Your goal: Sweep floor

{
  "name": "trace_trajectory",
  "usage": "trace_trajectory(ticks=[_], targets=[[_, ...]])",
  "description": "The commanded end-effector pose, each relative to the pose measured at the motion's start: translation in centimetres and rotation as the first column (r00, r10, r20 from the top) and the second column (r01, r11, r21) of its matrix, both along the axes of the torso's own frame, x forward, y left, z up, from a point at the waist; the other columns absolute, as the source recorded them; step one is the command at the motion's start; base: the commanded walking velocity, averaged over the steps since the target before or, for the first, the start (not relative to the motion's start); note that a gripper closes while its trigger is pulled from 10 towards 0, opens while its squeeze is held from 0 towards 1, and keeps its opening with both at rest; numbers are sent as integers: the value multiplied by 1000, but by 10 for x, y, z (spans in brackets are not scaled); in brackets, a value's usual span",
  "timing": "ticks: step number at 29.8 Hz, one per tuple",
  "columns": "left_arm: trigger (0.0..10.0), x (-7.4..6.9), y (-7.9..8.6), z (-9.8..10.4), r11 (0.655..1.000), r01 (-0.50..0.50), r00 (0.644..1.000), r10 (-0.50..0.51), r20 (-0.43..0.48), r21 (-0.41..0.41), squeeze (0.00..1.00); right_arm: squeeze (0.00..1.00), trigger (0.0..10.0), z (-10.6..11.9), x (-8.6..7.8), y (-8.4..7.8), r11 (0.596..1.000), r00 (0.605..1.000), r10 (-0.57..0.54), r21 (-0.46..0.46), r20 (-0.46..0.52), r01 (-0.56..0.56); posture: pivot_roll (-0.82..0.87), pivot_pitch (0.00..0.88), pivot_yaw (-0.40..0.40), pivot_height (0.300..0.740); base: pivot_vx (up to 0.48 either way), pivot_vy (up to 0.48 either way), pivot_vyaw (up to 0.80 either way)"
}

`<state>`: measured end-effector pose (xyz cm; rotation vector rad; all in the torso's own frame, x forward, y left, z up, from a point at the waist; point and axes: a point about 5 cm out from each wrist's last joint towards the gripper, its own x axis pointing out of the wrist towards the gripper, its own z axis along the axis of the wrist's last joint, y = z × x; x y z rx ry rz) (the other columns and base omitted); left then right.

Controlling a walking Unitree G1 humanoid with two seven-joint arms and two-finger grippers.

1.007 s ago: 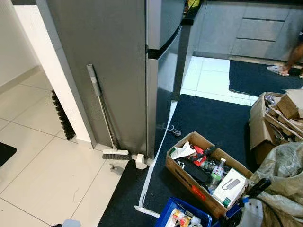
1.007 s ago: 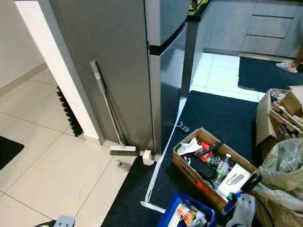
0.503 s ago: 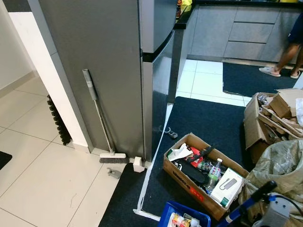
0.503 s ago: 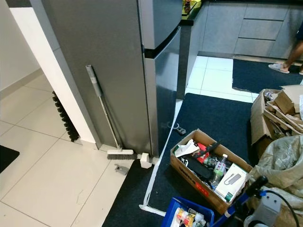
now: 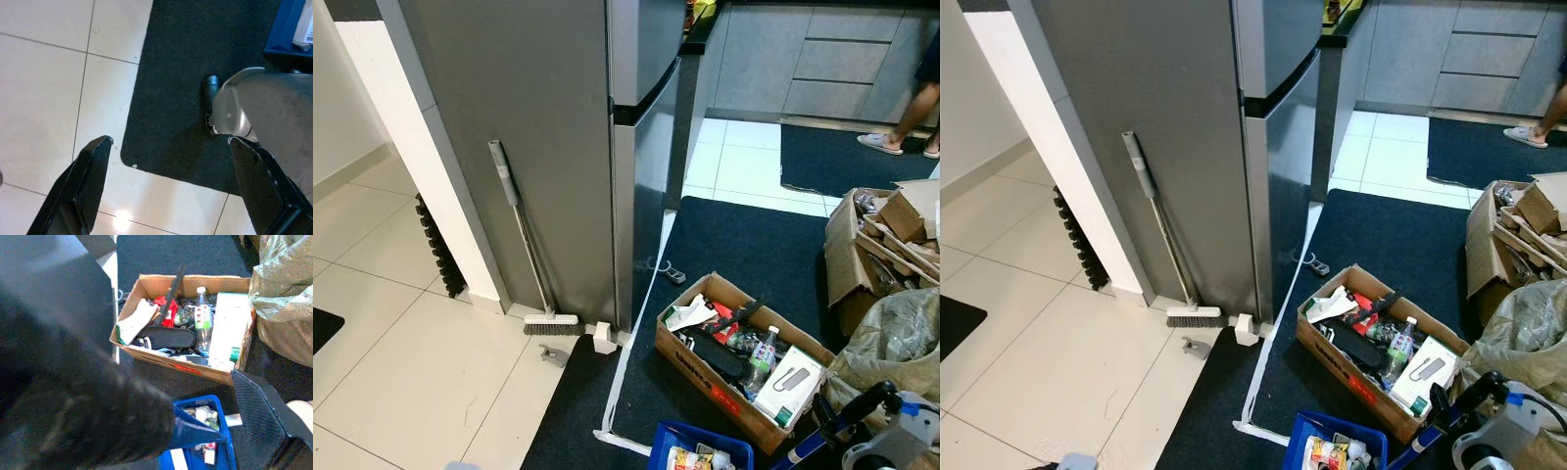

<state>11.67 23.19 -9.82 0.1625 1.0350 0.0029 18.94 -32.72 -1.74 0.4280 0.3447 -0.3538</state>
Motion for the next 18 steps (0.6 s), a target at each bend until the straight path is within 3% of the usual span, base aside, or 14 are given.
trace_trajectory(ticks=[1, 6, 10, 13, 18], targets=[[10000, -1, -1, -1, 1000, 12, 1000, -12, -16, 7, 0, 0, 10000, 1, 0, 1, 1000, 999, -1, 16, 37, 0, 36, 54, 21, 740, 0, 0, 0], [10000, 2, -2, 0, 1000, 17, 1000, -17, -8, 6, 0, 0, 10000, 4, 2, 0, 1000, 998, 14, 23, 65, -16, 37, 52, 23, 740, 0, 0, 0], [10000, 10, -8, 1, 1000, 26, 1000, -26, 8, 1, 0, 0, 10000, 13, 9, 0, 994, 985, 98, 31, 139, -103, 37, 55, 27, 740, 0, 0, 0], [10000, 14, -13, 1, 999, 35, 999, -35, 13, -5, 0, 0, 10000, 25, 22, 6, 971, 950, 232, 0, 207, -238, 31, 57, 29, 740, 0, 0, 0], [10000, 14, -13, 1, 999, 36, 999, -36, 13, -5, 0, 0, 10000, 27, 25, 7, 967, 944, 251, -14, 215, -254, 31, 56, 28, 740, 0, 0, 0]])
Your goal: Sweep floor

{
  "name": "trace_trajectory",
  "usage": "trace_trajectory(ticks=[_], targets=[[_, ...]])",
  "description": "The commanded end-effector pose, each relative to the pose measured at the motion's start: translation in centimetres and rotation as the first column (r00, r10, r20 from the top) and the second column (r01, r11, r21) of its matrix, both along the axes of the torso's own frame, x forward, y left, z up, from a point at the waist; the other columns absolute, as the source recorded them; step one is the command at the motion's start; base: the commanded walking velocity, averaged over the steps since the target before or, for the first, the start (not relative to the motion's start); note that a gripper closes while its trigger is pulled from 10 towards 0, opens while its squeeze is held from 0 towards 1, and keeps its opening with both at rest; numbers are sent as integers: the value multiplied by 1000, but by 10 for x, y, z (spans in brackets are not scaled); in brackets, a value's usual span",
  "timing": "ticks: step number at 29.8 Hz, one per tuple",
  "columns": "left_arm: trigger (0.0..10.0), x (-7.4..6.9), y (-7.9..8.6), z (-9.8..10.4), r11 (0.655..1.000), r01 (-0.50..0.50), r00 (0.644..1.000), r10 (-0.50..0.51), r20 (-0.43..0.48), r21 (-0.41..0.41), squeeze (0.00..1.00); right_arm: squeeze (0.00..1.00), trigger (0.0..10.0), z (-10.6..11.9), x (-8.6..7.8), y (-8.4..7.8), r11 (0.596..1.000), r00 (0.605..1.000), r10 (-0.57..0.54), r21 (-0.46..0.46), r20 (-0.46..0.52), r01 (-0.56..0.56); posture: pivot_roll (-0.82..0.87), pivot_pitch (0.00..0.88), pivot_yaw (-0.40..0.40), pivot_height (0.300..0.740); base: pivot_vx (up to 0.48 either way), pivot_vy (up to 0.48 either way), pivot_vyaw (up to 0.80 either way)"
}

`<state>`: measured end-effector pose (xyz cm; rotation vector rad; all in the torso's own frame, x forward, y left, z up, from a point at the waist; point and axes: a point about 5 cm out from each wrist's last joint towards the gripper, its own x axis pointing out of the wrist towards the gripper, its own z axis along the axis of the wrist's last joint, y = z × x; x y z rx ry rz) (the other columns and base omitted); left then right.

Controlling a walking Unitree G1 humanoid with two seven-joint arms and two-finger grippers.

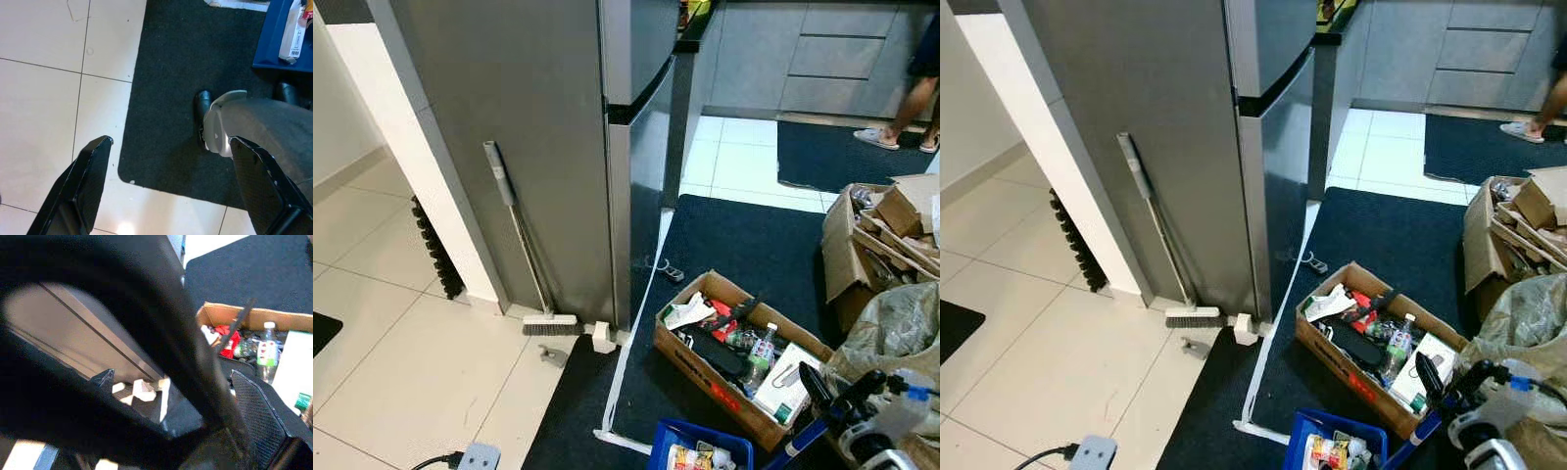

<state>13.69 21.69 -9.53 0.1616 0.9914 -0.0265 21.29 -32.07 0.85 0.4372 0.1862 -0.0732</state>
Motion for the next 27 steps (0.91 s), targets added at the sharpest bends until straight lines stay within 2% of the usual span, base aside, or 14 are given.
trace_trajectory(ticks=[1, 3, 4, 7, 11, 17, 19, 27], targets=[[10000, -6, 2, -2, 1000, 9, 1000, -9, -27, 11, 0, 0, 6706, 4, 5, 0, 999, 1000, 19, -31, 4, -18, 32, 58, 29, 740, 0, 0, 0], [10000, -6, 2, -2, 1000, 9, 1000, -9, -27, 11, 0, 0, 6706, 4, 5, 0, 999, 1000, 19, -31, 4, -18, 32, 58, 29, 740, 0, 0, 0], [10000, -6, 3, -2, 1000, 9, 1000, -9, -25, 11, 0, 0, 392, 6, 7, -2, 998, 1000, 8, -57, -2, -8, 34, 58, 26, 740, 0, 0, 0], [10000, -8, 8, -1, 1000, 6, 1000, -5, -25, 15, 0, 0, 0, 7, 7, -4, 995, 1000, 15, -100, -17, -16, 33, 60, 26, 740, 0, 0, 0], [10000, -11, 15, 0, 1000, 0, 1000, 1, -29, 22, 0, 0, 0, 10, 7, -8, 961, 994, 66, -260, -93, -88, 32, 61, 18, 740, 0, 0, 0], [10000, -11, 14, 0, 1000, -4, 1000, 4, -29, 20, 0, 0, 0, 10, 8, -8, 937, 988, 94, -323, -126, -131, 36, 65, 15, 740, 0, 0, 0], [10000, -11, 13, -1, 1000, -11, 1000, 11, -26, 17, 0, 0, 0, 16, 18, -4, 913, 983, 130, -371, -131, -170, 38, 67, 9, 740, 0, 0, 0], [10000, -10, 12, -1, 1000, -14, 1000, 14, -24, 18, 0, 0, 0, 20, 29, 3, 911, 980, 155, -366, -124, -190, 38, 65, 5, 740, 0, 0, 0]])
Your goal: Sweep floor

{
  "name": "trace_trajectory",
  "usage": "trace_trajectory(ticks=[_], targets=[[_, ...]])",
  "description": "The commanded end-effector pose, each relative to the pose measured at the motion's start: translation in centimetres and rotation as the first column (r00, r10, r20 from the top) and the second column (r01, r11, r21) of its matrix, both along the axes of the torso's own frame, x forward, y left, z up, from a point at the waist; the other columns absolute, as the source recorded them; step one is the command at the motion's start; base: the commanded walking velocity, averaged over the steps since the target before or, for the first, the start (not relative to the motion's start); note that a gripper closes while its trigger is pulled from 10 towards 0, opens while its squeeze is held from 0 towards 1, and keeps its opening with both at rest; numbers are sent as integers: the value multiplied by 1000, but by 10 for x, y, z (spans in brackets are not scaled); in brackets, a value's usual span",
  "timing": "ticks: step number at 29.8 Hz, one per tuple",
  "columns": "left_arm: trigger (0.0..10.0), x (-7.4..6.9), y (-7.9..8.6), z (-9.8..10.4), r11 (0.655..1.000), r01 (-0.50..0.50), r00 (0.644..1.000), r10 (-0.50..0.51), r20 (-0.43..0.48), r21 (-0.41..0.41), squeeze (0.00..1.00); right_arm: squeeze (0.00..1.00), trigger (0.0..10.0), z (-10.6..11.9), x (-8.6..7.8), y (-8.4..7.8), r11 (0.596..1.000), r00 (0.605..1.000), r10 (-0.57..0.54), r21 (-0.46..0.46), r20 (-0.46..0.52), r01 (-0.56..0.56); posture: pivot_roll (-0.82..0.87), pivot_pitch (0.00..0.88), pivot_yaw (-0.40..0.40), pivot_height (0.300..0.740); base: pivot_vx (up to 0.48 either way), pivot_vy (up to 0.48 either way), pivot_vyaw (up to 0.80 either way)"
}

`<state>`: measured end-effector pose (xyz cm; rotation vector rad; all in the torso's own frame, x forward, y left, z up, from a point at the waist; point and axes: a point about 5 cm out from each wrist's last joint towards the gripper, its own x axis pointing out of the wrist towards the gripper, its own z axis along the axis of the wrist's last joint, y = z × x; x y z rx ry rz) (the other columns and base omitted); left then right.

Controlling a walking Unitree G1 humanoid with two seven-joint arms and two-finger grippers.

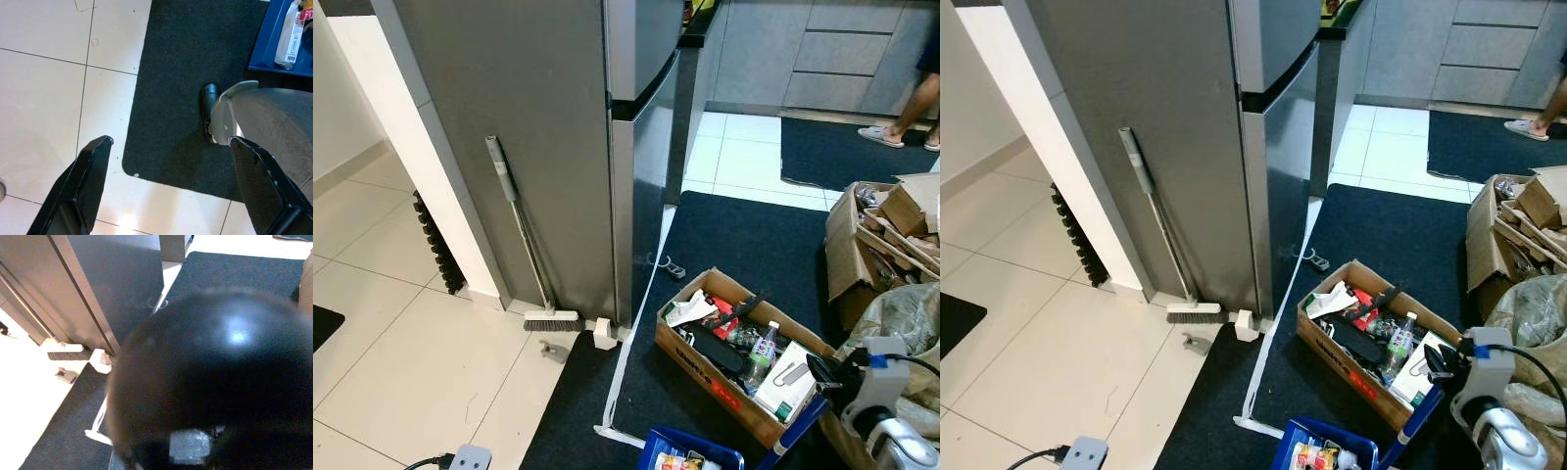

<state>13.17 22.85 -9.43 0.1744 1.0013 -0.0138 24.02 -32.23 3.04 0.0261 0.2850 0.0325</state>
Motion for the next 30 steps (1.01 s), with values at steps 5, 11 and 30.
trace_trajectory(ticks=[5, 11, 30], targets=[[10000, -4, -1, -2, 1000, -12, 1000, 12, -10, -2, 0, 0, 0, 0, 10, 6, 999, 999, -38, 31, -14, 38, 38, 60, 5, 740, 0, 0, 0], [10000, -3, -2, -2, 1000, -12, 1000, 12, -8, -7, 0, 0, 0, 9, 26, 12, 989, 996, -83, 126, 18, 80, 38, 60, 5, 740, 0, 0, 0], [10000, 1, -6, -1, 1000, -15, 1000, 15, -1, -27, 0, 0, 0, 52, 61, 8, 921, 978, -162, 375, 134, 102, 28, 62, 2, 740, 0, 0, 0]])
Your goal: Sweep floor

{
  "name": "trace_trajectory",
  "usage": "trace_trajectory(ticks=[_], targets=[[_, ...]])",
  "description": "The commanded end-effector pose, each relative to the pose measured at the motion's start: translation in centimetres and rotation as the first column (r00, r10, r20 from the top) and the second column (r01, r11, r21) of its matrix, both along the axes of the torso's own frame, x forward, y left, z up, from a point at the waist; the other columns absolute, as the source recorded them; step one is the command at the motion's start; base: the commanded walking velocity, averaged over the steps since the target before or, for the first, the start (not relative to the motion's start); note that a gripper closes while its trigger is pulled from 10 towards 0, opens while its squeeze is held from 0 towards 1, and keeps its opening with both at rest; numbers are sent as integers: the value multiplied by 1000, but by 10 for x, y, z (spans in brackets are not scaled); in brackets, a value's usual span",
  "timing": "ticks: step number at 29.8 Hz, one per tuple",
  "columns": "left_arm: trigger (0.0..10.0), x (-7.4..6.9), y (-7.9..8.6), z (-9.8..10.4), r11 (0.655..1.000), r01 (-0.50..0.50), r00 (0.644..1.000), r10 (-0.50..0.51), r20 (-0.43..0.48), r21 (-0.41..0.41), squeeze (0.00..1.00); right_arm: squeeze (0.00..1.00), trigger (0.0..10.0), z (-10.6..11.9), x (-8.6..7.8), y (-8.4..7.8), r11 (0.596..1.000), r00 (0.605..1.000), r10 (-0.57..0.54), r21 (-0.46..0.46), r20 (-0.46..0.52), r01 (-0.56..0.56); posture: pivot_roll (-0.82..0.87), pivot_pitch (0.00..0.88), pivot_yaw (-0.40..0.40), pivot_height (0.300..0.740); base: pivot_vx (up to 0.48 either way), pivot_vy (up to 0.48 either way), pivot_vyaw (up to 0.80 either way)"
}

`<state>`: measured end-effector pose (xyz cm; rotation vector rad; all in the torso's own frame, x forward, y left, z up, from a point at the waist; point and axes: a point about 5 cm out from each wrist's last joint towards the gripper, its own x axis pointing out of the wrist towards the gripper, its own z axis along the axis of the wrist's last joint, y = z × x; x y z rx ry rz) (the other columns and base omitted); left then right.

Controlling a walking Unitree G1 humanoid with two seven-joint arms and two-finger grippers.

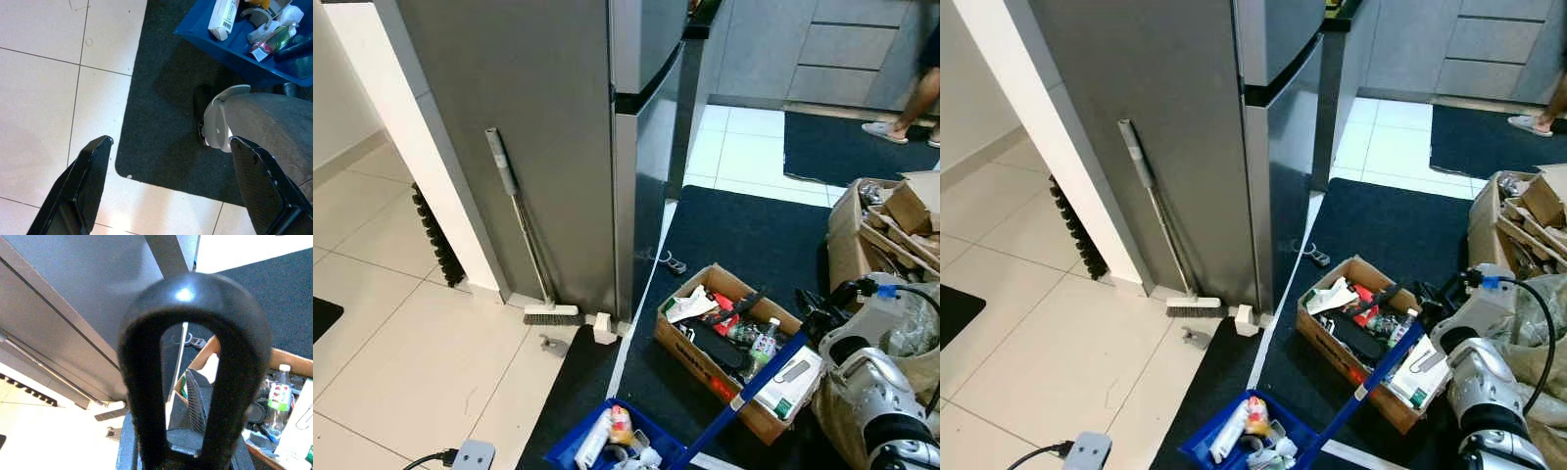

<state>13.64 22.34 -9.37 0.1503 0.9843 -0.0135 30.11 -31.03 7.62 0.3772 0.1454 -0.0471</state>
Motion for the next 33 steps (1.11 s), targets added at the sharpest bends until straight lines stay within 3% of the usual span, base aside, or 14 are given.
trace_trajectory(ticks=[1, 4, 5, 7, 10, 14, 29, 33], targets=[[10000, -4, -1, -2, 1000, -5, 1000, 5, -18, -6, 0, 0, 0, 6, 0, -4, 999, 999, -10, 35, 35, 9, 28, 62, 2, 740, 0, 0, 0], [10000, -4, -1, -2, 1000, -6, 1000, 6, -17, -7, 0, 0, 0, 7, 0, -6, 998, 999, -13, 55, 47, 10, 28, 62, 4, 740, 0, 0, 0], [10000, -3, -1, -2, 1000, -7, 1000, 6, -15, -8, 0, 0, 0, 17, 1, -8, 993, 992, -13, 115, 125, -1, 28, 61, 5, 740, 0, 0, 0], [10000, -3, -1, -2, 1000, -7, 1000, 6, -15, -8, 0, 0, 0, 17, 1, -8, 993, 992, -13, 115, 125, -1, 28, 61, 5, 740, 0, 0, 0], [10000, -3, -1, -2, 1000, -5, 1000, 5, -16, -8, 0, 0, 0, 28, 1, -9, 989, 974, -22, 150, 227, -13, 28, 57, 6, 740, 0, 0, 0], [10000, -4, 0, -2, 1000, -6, 1000, 6, -19, -6, 0, 0, 0, 34, 1, -10, 986, 956, -46, 164, 290, -2, 31, 56, 8, 740, 0, 0, 0], [10000, -13, 11, -2, 1000, -7, 999, 8, -42, 15, 0, 0, 0, 44, -2, -14, 983, 923, -61, 182, 379, -10, 42, 47, 14, 740, 0, 0, 0], [10000, -10, 12, -1, 1000, -6, 999, 7, -39, 19, 0, 0, 0, 46, -3, -17, 983, 918, -67, 186, 392, -8, 40, 33, 18, 740, 0, 0, -800]])
